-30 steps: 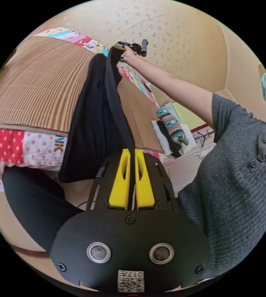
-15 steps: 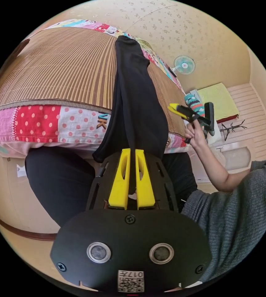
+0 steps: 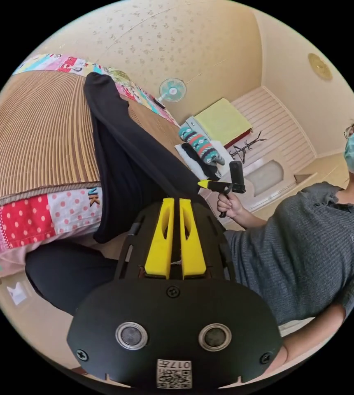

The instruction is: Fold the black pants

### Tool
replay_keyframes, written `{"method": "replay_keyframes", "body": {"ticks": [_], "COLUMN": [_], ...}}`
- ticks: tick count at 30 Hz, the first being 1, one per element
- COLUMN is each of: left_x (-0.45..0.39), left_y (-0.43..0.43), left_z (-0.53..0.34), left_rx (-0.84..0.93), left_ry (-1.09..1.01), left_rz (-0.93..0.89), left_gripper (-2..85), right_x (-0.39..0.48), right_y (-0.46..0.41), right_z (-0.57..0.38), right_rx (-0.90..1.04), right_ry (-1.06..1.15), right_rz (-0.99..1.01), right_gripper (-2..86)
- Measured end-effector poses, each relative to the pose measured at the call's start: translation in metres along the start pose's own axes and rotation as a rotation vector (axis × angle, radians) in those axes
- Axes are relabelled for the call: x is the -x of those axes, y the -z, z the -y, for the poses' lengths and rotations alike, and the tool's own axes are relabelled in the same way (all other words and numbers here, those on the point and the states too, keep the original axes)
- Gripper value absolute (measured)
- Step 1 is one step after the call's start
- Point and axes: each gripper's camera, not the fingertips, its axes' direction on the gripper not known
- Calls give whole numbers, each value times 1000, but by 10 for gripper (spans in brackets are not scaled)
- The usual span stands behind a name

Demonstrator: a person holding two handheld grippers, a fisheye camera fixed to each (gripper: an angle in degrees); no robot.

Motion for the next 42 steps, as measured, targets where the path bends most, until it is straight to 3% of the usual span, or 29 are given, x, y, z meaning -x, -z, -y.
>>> {"method": "replay_keyframes", "body": {"ticks": [6,12,15,20,27,30,32,35,42], "left_x": [39,51,67,62,18,22,40,67,103], "left_y": [0,6,-23,-74,-113,-88,-52,-33,-61], "left_z": [-18,3,35,64,23,12,21,57,142], "left_rx": [114,-67,9,200,391,227,10,-80,13], "left_ry": [256,326,319,277,157,253,303,338,332], "left_rz": [280,303,302,508,307,153,40,84,232], "left_gripper": [50,89,100,53,37,51,72,128,159], "right_x": [-41,-60,-69,-70,-81,-105,-124,-155,-195], "right_y": [-34,-27,-50,-54,-6,31,56,71,29], "right_z": [-6,29,49,45,-24,-37,-34,-16,36], "right_rx": [171,107,184,231,390,288,162,54,36], "right_ry": [-100,-92,-70,-45,-67,-153,-193,-225,-248], "right_rz": [-57,-132,-91,-162,-194,-106,-18,23,34], "right_gripper": [35,93,84,29,28,49,71,98,118]}}
